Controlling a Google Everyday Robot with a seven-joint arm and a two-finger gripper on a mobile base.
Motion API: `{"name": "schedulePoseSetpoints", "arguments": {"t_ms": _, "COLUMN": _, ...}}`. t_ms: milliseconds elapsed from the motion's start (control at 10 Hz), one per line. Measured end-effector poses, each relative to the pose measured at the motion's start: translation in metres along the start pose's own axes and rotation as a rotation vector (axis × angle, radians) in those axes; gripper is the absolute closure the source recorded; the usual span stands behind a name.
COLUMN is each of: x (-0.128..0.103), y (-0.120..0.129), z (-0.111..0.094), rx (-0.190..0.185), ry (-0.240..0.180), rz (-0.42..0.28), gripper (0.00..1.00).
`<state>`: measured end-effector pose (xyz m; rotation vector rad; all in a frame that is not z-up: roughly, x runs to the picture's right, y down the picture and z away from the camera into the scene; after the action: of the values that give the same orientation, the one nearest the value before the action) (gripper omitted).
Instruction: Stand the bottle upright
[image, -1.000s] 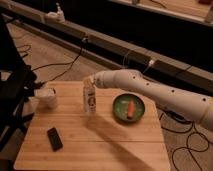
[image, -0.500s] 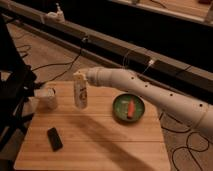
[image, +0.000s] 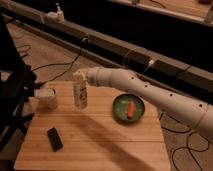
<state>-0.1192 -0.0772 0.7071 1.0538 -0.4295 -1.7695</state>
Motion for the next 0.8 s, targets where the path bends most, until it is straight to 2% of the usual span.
{"name": "schedulePoseSetpoints", "arguments": {"t_ms": 300, "x": -0.013, "y": 0.008, "z": 0.024, "rx": -0.005, "ry": -0.027, "rz": -0.078, "gripper": 1.00}}
{"name": "schedulePoseSetpoints", "arguments": {"t_ms": 500, "x": -0.021, "y": 0.016, "z": 0.034, "rx": -0.013, "ry": -0.034, "rz": -0.107, "gripper": 1.00}}
{"name": "schedulePoseSetpoints", "arguments": {"t_ms": 600, "x": -0.024, "y": 0.019, "z": 0.040, "rx": -0.011, "ry": -0.030, "rz": -0.120, "gripper": 1.00}}
{"name": "schedulePoseSetpoints", "arguments": {"t_ms": 800, "x": -0.023, "y": 0.020, "z": 0.049, "rx": 0.003, "ry": 0.009, "rz": -0.134, "gripper": 1.00}}
